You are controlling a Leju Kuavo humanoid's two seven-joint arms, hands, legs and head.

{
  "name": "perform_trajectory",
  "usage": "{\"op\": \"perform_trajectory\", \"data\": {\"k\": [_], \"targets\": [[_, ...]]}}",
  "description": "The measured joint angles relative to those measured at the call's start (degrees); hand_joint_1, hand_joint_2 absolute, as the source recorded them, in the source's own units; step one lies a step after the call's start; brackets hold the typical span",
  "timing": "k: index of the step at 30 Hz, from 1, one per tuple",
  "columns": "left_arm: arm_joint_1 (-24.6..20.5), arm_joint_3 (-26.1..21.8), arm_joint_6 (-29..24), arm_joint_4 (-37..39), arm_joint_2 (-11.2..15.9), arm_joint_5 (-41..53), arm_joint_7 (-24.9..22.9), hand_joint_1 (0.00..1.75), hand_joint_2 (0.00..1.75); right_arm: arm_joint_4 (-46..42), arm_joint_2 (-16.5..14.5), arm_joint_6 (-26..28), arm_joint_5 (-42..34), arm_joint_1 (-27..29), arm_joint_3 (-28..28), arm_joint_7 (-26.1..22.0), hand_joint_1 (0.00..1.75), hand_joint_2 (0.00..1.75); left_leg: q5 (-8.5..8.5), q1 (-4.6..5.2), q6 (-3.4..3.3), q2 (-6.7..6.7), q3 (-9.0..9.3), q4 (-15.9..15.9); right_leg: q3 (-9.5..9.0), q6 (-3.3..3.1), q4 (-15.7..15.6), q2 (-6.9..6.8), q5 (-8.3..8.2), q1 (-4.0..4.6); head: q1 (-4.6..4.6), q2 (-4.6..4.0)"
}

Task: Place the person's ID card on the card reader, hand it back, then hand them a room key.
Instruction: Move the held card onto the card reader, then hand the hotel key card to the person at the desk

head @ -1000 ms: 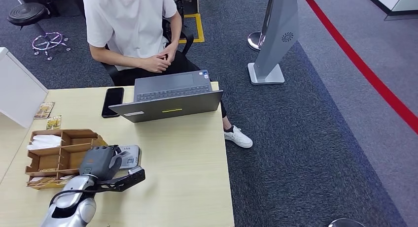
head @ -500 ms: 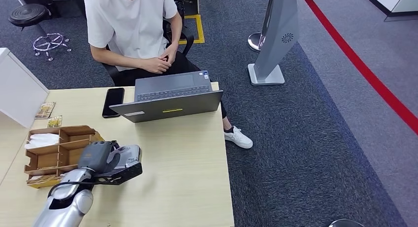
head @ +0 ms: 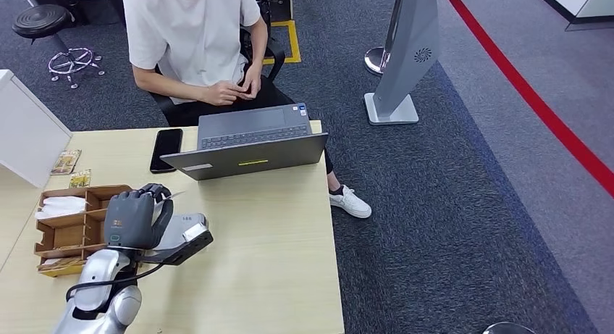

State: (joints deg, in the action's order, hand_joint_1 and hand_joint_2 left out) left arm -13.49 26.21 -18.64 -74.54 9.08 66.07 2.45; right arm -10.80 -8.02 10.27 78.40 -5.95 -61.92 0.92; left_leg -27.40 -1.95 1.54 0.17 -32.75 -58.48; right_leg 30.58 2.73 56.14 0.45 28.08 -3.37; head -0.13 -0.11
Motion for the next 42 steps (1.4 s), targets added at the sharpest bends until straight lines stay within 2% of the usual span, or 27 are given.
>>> {"op": "perform_trajectory", "data": {"k": [6, 11, 17, 19, 21, 25, 30, 34, 42], "targets": [[0.5, 0.0, -1.4, -1.1, -0.1, 0.3, 0.5, 1.75, 1.75, 0.0, 0.0, 0.0, 0.0, 0.0, 0.0, 0.0, 0.00, 0.00, 0.00, 0.00, 0.00, 0.00, 0.00, 0.0, -0.01, 0.00, 0.0, 0.00, 0.00, 0.00, 0.00, 0.00], [1.3, -0.1, -9.9, -6.0, -0.2, 2.8, 3.7, 1.75, 1.75, 0.0, 0.0, 0.0, 0.1, 0.0, 0.0, 0.0, 0.00, 0.00, 0.00, 0.01, 0.00, -0.02, -0.02, 0.0, 0.00, 0.00, 0.0, -0.01, 0.00, 0.00, 0.00, 0.00], [0.3, -0.4, -15.8, -15.1, -0.8, 5.7, 5.0, 1.75, 1.75, 0.0, 0.0, -0.3, 1.4, 0.0, 0.0, 0.0, 0.00, 0.00, 0.01, 0.00, 0.00, -0.05, -0.03, 0.0, 0.03, 0.00, 0.0, -0.07, 0.00, 0.00, 0.00, 0.00], [-2.7, -1.3, -16.5, -15.7, -1.1, 8.6, 3.8, 1.75, 1.75, 0.0, 0.0, -1.0, 3.0, -0.2, 0.3, 0.2, 0.00, 0.00, 0.07, -0.02, 0.01, -0.09, -0.05, 0.0, 0.05, 0.01, 0.0, -0.13, -0.03, 0.01, 0.02, 0.00], [-8.9, -2.8, -16.4, -13.2, -1.2, 10.2, 2.8, 1.75, 1.75, 0.0, -0.1, -1.9, 4.5, -0.7, 0.7, 0.7, 0.00, 0.00, 0.21, -0.05, 0.02, -0.15, -0.12, 0.0, 0.08, 0.00, 0.0, -0.20, -0.15, 0.04, 0.02, 0.00], [-22.9, -6.1, -17.3, -2.5, -1.4, 10.2, 3.2, 1.75, 1.75, 0.0, -0.3, -2.8, 6.2, -2.3, 1.8, 1.6, 0.00, 0.00, 0.44, -0.09, 0.09, -0.05, -0.15, 0.0, 0.17, -0.09, 0.0, -0.08, -0.44, 0.07, -0.05, 0.00], [-32.6, -7.8, -17.9, 9.6, -2.0, 11.0, 2.8, 1.75, 1.75, 0.0, -0.7, -3.1, 6.9, -2.9, 2.6, 2.2, 0.00, 0.00, 0.52, -0.08, 0.04, -0.07, -0.24, 0.0, 0.23, -0.07, 0.0, -0.05, -0.50, 0.06, -0.02, 0.00], [-36.5, -8.3, -18.0, 16.0, -2.5, 11.2, 2.5, 1.75, 1.75, 0.1, -0.9, -3.1, 7.2, -3.1, 3.0, 2.4, 0.00, 0.00, 0.52, -0.07, 0.04, -0.07, -0.26, 0.0, 0.25, -0.06, 0.0, -0.03, -0.50, 0.06, -0.02, 0.00], [-38.5, -8.6, -18.0, 20.5, -3.0, 11.2, 2.5, 1.75, 1.75, 0.1, -1.0, -3.1, 7.2, -3.1, 3.3, 2.4, 0.00, 0.00, 0.52, -0.08, 0.04, -0.07, -0.36, 0.0, 0.36, -0.06, 0.0, -0.04, -0.50, 0.07, -0.02, 0.00]]}}
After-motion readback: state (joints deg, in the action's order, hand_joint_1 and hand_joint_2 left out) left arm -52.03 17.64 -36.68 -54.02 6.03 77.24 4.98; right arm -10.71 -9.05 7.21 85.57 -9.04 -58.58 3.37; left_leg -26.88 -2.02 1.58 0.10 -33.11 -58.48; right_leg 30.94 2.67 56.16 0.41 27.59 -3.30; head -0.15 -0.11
